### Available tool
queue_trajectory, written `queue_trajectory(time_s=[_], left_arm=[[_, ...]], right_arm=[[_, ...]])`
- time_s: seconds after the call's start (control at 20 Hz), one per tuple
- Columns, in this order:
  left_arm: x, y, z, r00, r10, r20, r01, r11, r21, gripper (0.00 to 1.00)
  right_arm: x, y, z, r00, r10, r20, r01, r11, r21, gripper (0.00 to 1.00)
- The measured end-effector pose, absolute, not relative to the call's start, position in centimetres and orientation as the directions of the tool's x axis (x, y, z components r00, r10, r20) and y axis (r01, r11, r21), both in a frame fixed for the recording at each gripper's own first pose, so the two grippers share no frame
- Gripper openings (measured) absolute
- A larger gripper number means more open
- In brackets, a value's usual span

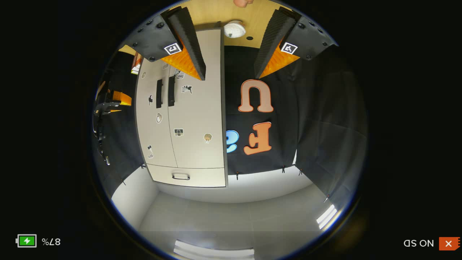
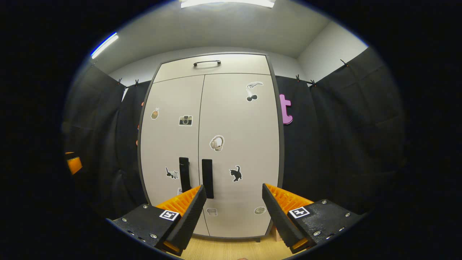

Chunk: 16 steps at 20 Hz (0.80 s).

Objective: Open the right door of the double-door shoe cabinet with the right hand, and open the left door with the left hand.

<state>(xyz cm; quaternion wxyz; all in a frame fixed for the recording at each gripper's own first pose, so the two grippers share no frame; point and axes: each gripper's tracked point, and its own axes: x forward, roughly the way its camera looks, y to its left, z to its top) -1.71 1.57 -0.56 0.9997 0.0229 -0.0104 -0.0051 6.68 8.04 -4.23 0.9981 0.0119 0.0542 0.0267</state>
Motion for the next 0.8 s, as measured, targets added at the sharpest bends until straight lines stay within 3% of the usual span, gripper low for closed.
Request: queue_trajectory(time_s=[0.35, 0.8], left_arm=[[-0.7, 3.6, -2.1, 1.000, -0.005, 0.000, 0.005, 1.000, 0.020, 0.82], [0.1, 5.5, -3.9, 0.999, 0.008, -0.032, -0.007, 1.000, 0.022, 0.82]], right_arm=[[11.9, 11.3, -6.8, 0.988, 0.069, -0.135, -0.073, 0.997, -0.026, 0.95], [18.3, 14.5, -8.9, 0.982, 0.099, -0.159, -0.095, 0.995, 0.038, 0.95]])
